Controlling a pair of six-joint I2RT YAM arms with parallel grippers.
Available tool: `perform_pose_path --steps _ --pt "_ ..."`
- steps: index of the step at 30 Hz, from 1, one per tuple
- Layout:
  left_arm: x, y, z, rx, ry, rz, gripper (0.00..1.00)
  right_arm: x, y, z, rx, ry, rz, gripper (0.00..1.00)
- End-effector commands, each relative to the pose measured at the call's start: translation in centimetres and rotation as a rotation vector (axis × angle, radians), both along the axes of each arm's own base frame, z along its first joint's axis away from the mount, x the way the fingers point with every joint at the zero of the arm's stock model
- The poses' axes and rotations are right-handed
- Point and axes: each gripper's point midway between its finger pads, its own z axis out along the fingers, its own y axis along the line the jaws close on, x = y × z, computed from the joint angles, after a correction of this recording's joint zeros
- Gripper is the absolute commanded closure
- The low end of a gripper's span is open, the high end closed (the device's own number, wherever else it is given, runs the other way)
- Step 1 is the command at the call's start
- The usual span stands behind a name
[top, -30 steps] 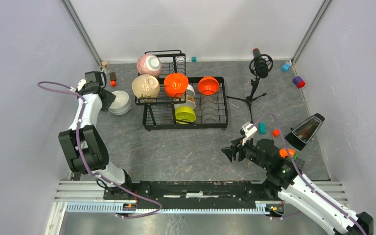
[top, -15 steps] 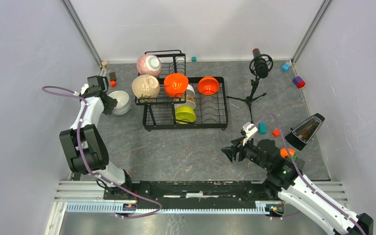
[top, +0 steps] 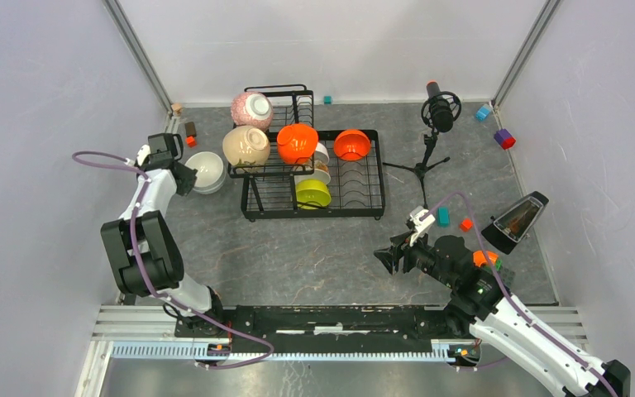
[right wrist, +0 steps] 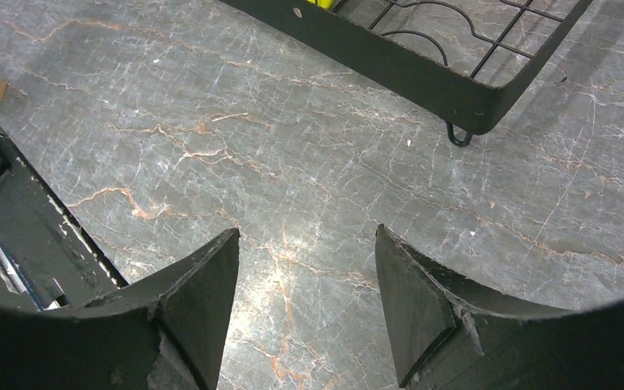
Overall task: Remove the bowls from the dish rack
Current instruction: Adjust the bowl in the bowl.
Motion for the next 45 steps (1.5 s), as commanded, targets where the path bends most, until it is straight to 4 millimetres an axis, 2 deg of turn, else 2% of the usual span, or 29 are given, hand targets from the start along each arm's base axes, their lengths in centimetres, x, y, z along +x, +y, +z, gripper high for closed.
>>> perform_pose_path --steps 1,7,16,20,32,45 --pt "1.5 -0.5 2.6 -0.019 -0.137 -0.001 0.98 0.2 0.4 0.4 0.019 -0.030 0.013 0.32" --pt "1.9 -0.8 3.1 -0.041 -0.158 0.003 0.98 0.1 0.4 0.2 0.015 -0.025 0.013 0.32" --pt "2.3 -0.3 5.6 -0.020 -0.216 0.026 0.98 0.2 0.4 0.2 0.014 -0.025 0.013 0.32" --pt "2.0 0.0 6.0 -0.002 -0.207 0.029 0.98 0.2 0.4 0.2 0.014 -0.025 0.012 0.32" --pt "2.1 1.2 5.0 0.009 -0.180 0.056 0.98 0.1 0.4 0.3 0.016 -0.023 0.015 0.32" --pt "2.5 1.0 3.3 -0.011 -0.160 0.044 0.98 0.2 0.4 0.1 0.007 -0.017 0.013 0.32"
